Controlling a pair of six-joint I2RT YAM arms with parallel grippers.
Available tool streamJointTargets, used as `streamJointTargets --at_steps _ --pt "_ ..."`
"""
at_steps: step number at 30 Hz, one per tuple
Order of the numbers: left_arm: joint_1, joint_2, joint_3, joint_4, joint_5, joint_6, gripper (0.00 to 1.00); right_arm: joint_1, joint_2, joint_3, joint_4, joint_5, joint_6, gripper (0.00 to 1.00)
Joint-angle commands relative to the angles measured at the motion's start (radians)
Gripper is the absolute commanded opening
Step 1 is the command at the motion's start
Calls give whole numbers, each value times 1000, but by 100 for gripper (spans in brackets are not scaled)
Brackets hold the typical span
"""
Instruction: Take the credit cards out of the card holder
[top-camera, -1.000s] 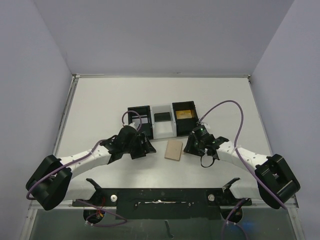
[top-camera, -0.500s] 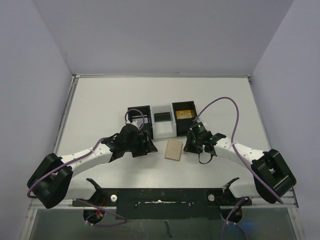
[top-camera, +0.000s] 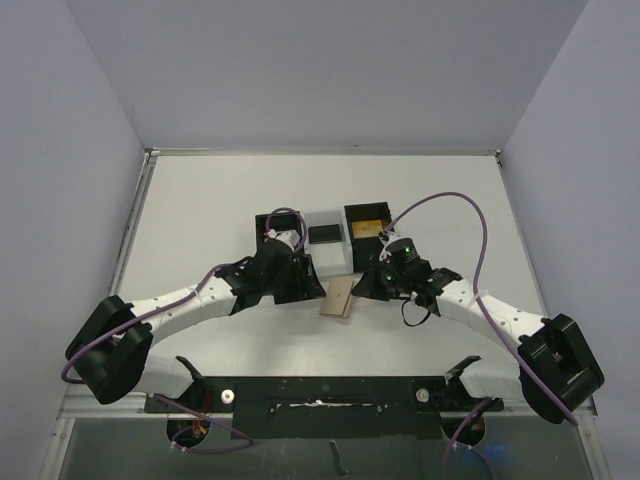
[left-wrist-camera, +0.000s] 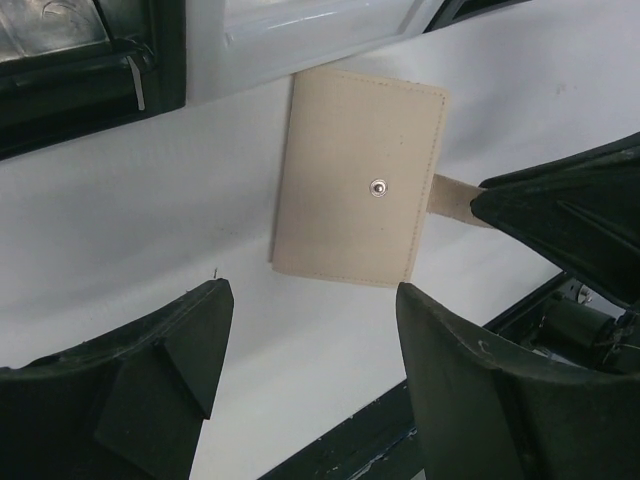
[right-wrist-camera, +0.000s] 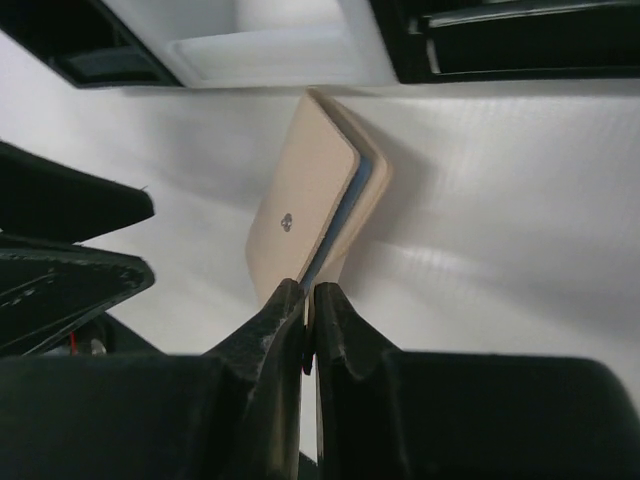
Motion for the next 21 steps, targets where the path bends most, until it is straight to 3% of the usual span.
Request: streamJointTargets --at_steps 1,16,21 --pt "-7 -14 5 68 -2 0 66 22 -16 63 109 -162 -16 0" --pt "-6 -220 -162 -43 -148 -127 65 179 173 212 240 -247 33 1" --pt "-4 -332 -208 -102 -214 -156 65 177 139 180 254 -215 59 1"
